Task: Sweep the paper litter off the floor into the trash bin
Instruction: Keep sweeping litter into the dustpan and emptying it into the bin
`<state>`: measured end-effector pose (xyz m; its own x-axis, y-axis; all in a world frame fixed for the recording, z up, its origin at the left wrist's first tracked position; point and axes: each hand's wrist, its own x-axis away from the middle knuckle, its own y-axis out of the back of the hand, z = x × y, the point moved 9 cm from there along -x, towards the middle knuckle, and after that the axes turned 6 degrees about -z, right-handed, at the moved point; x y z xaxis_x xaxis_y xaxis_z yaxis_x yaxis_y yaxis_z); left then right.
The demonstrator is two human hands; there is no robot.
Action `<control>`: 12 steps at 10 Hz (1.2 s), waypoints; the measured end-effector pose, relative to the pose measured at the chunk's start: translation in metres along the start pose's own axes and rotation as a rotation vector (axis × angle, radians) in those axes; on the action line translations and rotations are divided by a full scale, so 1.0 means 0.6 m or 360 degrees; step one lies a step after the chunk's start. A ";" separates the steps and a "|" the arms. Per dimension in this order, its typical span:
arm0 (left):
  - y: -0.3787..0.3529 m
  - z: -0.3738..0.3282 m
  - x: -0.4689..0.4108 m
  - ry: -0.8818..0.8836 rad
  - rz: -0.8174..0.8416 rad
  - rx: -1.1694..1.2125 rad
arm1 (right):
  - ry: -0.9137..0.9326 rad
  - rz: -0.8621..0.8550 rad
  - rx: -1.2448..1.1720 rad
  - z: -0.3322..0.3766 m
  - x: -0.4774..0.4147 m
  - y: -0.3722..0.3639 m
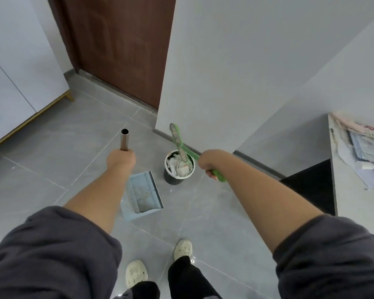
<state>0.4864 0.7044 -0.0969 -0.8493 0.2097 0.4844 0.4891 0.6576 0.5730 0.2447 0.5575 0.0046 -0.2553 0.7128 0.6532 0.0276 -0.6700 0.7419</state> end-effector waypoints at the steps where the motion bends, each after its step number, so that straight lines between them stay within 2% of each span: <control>1: 0.071 0.009 0.017 0.0002 0.0046 0.0070 | 0.0070 -0.0004 0.0089 0.061 -0.007 -0.008; 4: 0.128 0.132 -0.069 -0.0024 -0.0094 -0.0094 | 0.0176 0.0270 0.0516 0.157 -0.134 -0.156; 6: 0.116 0.193 -0.135 -0.0018 -0.0160 -0.0227 | 0.0243 0.0114 0.0880 0.171 -0.204 -0.240; 7: 0.098 0.223 -0.156 -0.0013 -0.0165 -0.0293 | 0.0236 0.0145 0.0955 0.163 -0.255 -0.289; 9: 0.073 0.257 -0.176 -0.0011 -0.0165 -0.0341 | 0.0188 0.0299 0.1019 0.149 -0.304 -0.313; 12: 0.054 0.307 -0.155 0.0120 0.0006 -0.0350 | 0.0291 0.0531 0.1043 0.115 -0.266 -0.387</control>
<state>0.5445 0.8395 -0.2453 -0.8343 0.1517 0.5301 0.5307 0.4818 0.6973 0.3459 0.6139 -0.2612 -0.2871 0.4098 0.8658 0.6857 -0.5431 0.4845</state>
